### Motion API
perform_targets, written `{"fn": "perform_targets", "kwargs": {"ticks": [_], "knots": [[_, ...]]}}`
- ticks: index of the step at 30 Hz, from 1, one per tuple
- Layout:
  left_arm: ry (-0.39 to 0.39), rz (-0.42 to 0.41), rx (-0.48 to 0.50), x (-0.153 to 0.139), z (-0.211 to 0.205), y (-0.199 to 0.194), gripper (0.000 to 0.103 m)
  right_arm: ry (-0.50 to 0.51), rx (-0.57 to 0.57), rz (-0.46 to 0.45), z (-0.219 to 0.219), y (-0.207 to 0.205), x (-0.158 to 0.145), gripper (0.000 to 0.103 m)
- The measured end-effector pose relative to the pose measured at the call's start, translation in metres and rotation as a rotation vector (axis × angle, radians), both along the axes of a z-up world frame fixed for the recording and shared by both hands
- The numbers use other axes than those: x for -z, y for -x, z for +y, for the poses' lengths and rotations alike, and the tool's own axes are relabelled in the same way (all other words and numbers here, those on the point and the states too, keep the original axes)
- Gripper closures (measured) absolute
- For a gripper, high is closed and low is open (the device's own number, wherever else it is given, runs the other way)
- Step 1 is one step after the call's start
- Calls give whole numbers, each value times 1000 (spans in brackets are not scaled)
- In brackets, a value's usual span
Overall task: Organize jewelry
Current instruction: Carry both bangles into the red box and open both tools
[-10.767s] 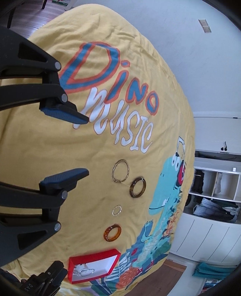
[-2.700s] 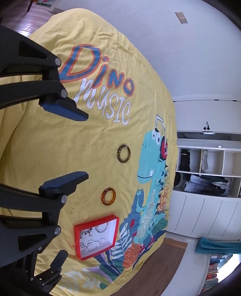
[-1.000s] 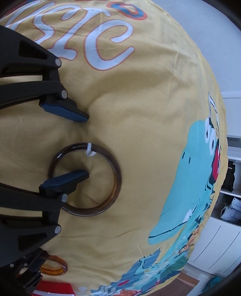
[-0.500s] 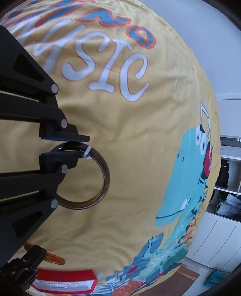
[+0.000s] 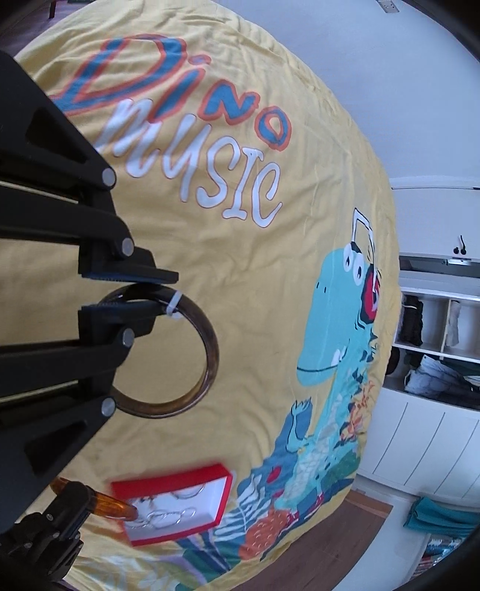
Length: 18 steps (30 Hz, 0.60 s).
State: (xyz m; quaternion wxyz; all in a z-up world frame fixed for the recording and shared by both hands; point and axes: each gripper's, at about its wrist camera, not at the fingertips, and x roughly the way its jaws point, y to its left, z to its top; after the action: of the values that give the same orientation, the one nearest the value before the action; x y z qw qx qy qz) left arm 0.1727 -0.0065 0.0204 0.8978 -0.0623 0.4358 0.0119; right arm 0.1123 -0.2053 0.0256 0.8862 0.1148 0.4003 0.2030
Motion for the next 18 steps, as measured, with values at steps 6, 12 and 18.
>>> {"fn": "perform_targets", "kwargs": {"ticks": [6, 12, 18], "knots": [[-2, -31, 32, -23, -11, 48, 95, -9, 15, -45, -8, 50, -20, 94], [-7, -66, 54, -44, -19, 85, 95, -17, 67, -96, -33, 86, -39, 94], [-3, -77, 89, -52, -37, 99, 95, -21, 130, -131, -64, 109, -49, 94]]}}
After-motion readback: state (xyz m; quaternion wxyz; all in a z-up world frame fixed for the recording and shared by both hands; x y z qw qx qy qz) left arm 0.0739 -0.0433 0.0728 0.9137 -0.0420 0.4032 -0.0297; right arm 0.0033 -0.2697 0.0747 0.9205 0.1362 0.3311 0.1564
